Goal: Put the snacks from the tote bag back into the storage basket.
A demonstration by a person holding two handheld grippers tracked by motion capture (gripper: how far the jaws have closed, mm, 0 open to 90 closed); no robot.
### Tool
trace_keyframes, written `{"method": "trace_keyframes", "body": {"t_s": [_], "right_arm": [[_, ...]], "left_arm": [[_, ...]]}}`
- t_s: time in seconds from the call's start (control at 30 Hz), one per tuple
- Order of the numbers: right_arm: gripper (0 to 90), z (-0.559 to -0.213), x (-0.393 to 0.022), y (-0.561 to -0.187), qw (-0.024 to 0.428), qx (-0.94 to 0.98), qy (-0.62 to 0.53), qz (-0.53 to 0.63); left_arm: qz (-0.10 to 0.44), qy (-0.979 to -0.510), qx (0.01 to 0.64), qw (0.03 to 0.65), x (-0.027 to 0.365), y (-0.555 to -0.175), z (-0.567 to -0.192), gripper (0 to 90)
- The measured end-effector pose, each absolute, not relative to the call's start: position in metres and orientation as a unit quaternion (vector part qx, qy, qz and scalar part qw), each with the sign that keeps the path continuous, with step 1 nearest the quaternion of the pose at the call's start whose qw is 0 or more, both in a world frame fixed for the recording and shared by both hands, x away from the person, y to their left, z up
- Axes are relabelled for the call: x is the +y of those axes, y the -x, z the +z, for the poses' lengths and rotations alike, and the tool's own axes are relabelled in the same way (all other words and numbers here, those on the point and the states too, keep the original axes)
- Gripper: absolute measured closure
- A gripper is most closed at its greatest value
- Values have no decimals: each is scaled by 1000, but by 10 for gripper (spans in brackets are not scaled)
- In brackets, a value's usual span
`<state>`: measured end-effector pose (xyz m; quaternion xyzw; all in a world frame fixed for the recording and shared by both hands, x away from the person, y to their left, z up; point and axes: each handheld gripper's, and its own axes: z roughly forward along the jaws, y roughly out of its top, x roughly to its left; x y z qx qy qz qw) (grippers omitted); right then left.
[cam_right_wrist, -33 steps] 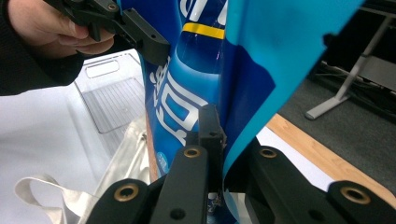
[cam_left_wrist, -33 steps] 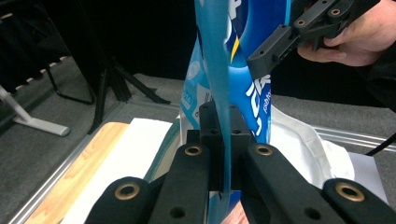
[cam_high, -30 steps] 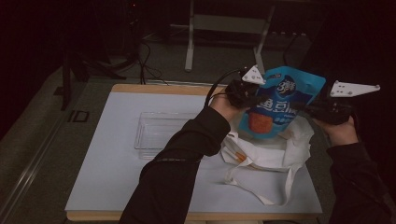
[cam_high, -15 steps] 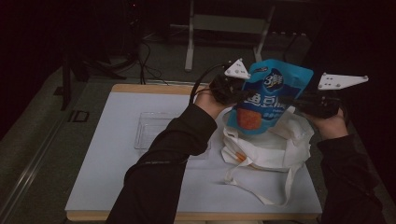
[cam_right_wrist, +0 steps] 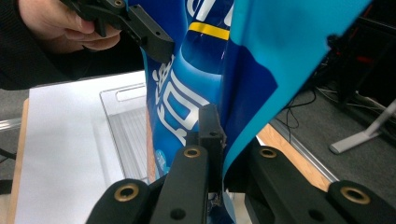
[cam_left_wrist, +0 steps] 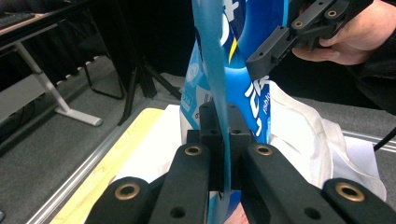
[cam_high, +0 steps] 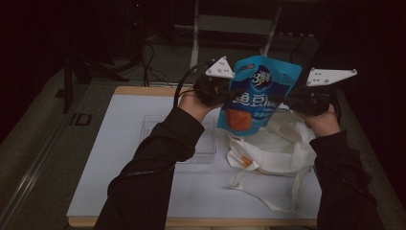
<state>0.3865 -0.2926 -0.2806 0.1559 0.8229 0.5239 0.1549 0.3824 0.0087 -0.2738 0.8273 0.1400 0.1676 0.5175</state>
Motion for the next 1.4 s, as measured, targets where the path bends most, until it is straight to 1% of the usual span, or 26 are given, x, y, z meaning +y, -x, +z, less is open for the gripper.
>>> {"method": "trace_keyframes", "body": {"t_s": [0.83, 0.93, 0.97, 1.07, 1.4], "right_arm": [[887, -277, -208, -396, 129, 839, -103, 519], [887, -277, -201, -397, 129, 841, -99, 516], [887, -276, -195, -398, 126, 843, -95, 515], [887, -276, -187, -398, 120, 845, -89, 514], [887, -276, -165, -403, 106, 842, -78, 523]], "left_arm": [[186, -822, 173, 510, 91, -366, -274, 900], [186, -822, 175, 509, 95, -366, -274, 900], [183, -821, 175, 511, 104, -366, -275, 900], [180, -821, 173, 514, 114, -365, -276, 900], [173, -816, 172, 525, 137, -366, -276, 900]]}}
